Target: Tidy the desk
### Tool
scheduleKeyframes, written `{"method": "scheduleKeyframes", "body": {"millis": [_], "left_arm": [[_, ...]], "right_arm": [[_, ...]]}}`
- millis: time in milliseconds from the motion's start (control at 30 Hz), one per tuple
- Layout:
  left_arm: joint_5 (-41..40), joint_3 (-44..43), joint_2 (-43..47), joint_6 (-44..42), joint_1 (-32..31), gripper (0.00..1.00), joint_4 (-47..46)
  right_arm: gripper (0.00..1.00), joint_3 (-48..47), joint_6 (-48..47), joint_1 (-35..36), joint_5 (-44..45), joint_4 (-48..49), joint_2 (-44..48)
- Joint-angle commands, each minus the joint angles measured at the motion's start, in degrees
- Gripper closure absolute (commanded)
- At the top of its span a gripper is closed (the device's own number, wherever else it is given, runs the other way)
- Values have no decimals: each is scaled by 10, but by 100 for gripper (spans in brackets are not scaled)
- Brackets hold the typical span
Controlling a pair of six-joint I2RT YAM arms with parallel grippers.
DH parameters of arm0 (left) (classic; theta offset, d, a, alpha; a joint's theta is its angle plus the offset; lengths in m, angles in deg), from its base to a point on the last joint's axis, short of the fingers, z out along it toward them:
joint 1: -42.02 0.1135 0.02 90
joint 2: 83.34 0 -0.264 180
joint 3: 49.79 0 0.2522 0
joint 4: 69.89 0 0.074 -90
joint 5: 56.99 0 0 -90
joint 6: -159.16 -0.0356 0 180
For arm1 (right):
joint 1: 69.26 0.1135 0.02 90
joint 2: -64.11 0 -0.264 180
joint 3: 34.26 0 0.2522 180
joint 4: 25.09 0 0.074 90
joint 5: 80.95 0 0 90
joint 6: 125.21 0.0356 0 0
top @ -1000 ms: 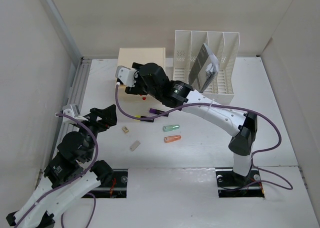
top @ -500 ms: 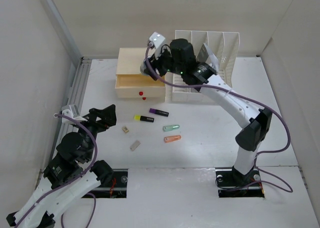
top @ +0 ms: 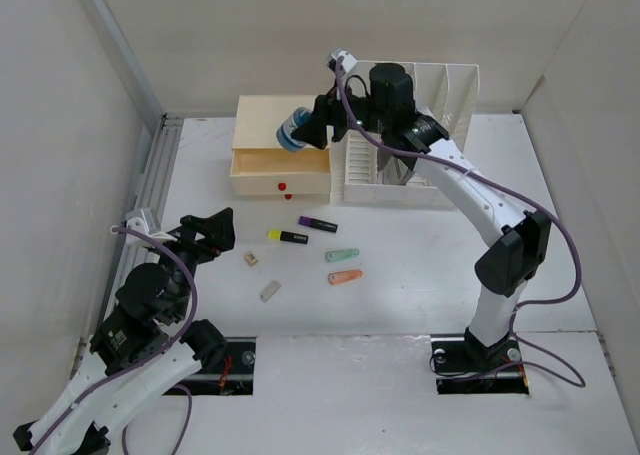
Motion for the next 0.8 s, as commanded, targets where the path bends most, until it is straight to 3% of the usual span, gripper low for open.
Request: {"method": "scheduleKeyframes", "body": {"millis": [0, 167, 333, 767], "left_arm": [[-4, 4, 2, 3, -1, 6, -20], [-4, 4, -3, 3, -1, 6, -20], [7, 4, 3, 3, -1, 6, -20], [12, 4, 9, 3, -1, 6, -25]], "right_arm": [[100, 9, -16, 18, -32, 63, 30], [100, 31, -78, 38, 16, 32, 35], [100, -12, -94, 38, 22, -12, 2], [100, 6, -117, 55, 35, -45, -10]]}}
